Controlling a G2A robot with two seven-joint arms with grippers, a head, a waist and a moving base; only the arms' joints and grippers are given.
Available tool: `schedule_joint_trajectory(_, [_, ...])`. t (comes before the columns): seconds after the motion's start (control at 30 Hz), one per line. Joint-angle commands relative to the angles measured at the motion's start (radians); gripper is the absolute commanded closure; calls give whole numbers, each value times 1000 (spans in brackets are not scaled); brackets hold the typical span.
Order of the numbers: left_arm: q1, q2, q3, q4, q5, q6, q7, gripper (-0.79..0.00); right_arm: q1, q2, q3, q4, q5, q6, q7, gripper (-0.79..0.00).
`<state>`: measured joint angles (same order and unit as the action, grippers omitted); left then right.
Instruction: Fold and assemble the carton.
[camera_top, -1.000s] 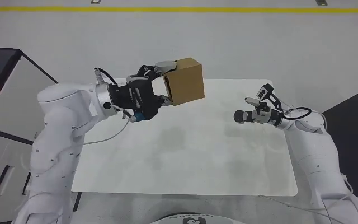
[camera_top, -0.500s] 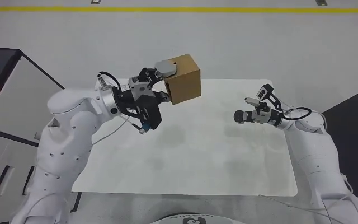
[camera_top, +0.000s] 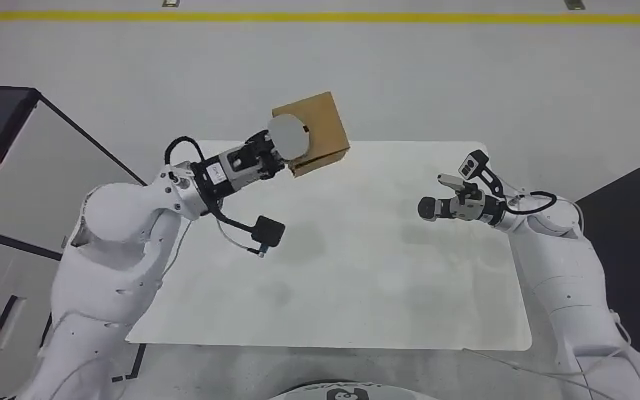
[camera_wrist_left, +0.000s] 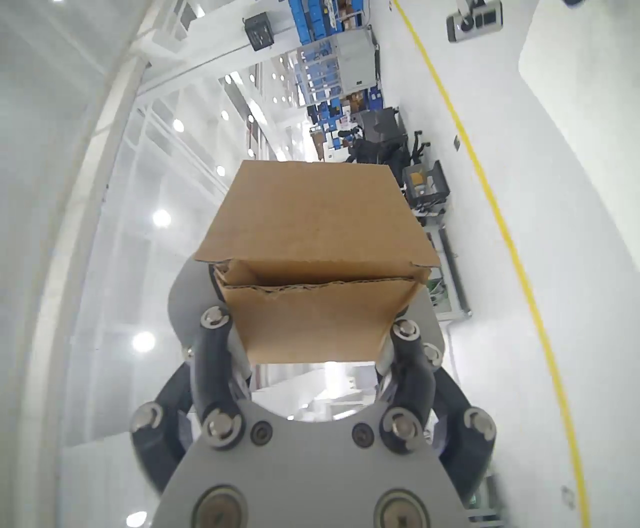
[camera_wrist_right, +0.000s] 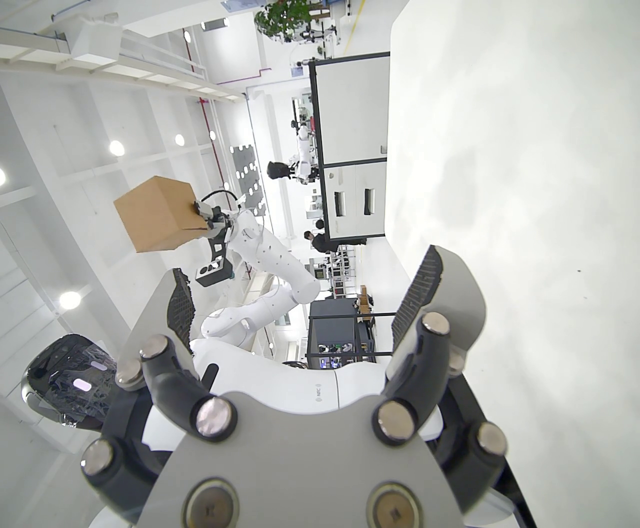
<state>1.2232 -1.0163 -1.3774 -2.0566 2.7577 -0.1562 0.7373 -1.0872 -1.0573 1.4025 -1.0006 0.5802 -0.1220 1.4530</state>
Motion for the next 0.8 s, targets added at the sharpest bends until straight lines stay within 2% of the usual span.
schedule_joint_trajectory(0.0, [9,3,-2,-3,48,80,13,0,0,0,0,0,0,0,0,-785])
schedule_joint_trajectory(0.07, [16,5,0,3,67,148,33,0,0,0,0,0,0,0,0,-785])
schedule_joint_trajectory(0.4, [16,5,0,3,67,148,33,0,0,0,0,0,0,0,0,-785])
schedule_joint_trajectory(0.47, [30,2,7,0,14,165,14,0,0,0,0,0,0,0,0,-785])
schedule_joint_trajectory(0.5, [35,1,9,-2,7,185,18,0,0,0,0,0,0,0,0,-785])
schedule_joint_trajectory(0.57, [35,7,-3,-7,131,256,23,0,0,0,0,0,0,0,0,-785])
schedule_joint_trajectory(0.77, [70,15,-11,-11,314,427,13,0,0,0,0,0,0,0,0,-785])
